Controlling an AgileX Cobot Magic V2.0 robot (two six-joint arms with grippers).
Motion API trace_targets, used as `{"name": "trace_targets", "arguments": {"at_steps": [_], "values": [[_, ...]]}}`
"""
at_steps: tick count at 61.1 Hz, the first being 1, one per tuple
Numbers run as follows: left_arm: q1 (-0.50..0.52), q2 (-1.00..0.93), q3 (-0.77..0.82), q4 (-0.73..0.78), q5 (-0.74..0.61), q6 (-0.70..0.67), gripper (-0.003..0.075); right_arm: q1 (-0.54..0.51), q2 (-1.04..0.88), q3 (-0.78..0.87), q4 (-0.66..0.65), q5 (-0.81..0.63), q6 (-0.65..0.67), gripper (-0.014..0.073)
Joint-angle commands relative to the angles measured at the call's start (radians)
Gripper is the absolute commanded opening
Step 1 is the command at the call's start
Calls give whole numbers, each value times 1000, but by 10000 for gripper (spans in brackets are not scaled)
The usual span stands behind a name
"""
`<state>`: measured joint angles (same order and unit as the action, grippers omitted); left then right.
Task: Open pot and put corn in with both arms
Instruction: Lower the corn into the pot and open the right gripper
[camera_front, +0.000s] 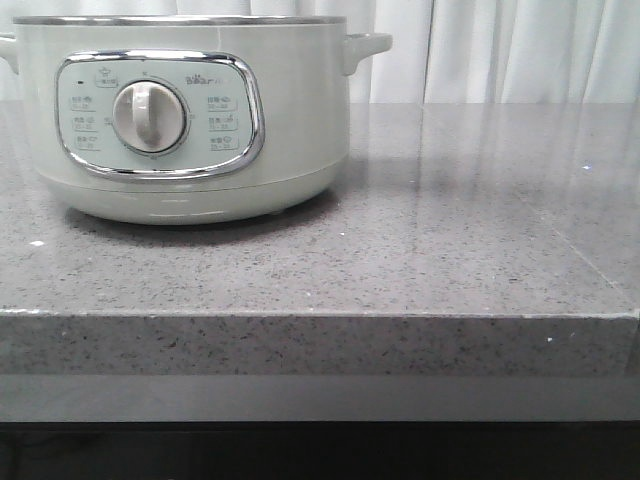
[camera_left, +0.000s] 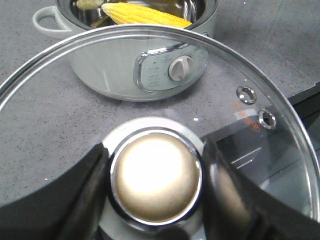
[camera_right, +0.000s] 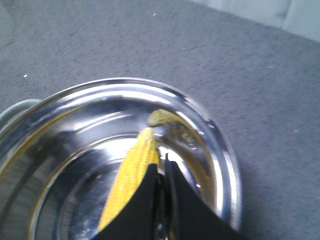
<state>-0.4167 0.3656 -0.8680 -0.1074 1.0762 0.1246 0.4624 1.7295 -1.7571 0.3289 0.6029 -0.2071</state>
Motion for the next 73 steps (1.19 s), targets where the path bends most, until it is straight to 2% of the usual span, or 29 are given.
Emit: {"name": "trace_targets", "arguments": {"at_steps": [1, 10, 25, 38, 45, 60, 73], "values": [[-5, 8, -34, -22, -134, -4, 148, -45, -127, 42, -16, -76, -10, -69], [-5, 8, -34, -22, -134, -4, 148, -134, -283, 258, -46, -191, -10, -69], [-5, 8, -34, -22, -134, -4, 148, -269, -546, 606, -103, -297, -10, -69], [-5, 8, -34, -22, -134, -4, 148, -272, -819, 906, -115, -484, -10, -69], [-5, 8, -34, -22, -134, -4, 148, -270, -955, 1055, -115, -538, -10, -69], [-5, 8, -34, -22, -148, -4, 148, -270, -1260, 1302, -115, -540, -9, -69], [-5, 100, -66, -22, -165, -4, 148, -270, -1371, 1361, -115, -540, -9, -69]]}}
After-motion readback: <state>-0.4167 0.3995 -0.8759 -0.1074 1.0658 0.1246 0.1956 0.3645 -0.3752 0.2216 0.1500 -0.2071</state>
